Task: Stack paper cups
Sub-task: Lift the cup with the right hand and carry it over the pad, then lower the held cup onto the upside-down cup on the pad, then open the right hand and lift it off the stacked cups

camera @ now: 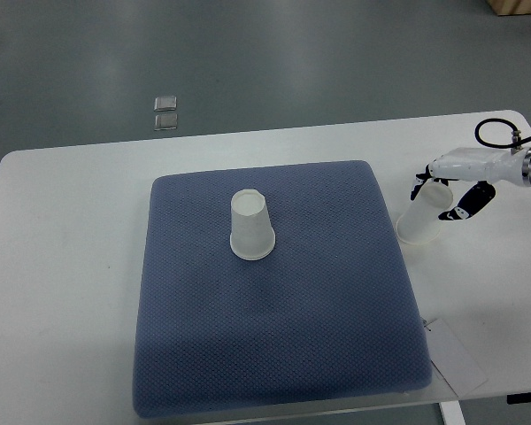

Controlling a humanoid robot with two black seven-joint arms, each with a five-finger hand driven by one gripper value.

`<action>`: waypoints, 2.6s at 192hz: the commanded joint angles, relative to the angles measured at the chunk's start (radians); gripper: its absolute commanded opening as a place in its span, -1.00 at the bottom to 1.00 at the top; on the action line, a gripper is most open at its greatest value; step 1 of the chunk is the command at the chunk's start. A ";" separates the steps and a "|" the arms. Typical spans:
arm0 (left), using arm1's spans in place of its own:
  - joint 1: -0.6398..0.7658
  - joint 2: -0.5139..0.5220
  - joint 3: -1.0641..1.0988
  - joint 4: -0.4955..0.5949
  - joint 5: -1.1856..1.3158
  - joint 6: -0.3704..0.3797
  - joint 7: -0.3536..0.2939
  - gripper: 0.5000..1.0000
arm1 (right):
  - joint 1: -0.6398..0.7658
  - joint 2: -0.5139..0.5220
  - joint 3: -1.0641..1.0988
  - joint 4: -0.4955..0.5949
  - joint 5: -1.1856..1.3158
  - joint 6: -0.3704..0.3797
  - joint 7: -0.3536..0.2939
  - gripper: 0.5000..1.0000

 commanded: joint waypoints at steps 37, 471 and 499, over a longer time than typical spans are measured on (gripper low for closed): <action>0.001 0.000 0.000 0.000 0.000 0.000 0.000 1.00 | 0.246 0.002 -0.007 0.055 0.015 0.065 0.000 -1.00; -0.001 0.000 0.000 0.000 0.000 0.000 0.000 1.00 | 0.498 0.505 -0.179 0.006 0.027 0.244 -0.015 -1.00; -0.001 0.000 0.000 0.000 0.000 0.000 0.000 1.00 | 0.478 0.505 -0.179 0.006 0.028 0.244 -0.017 -1.00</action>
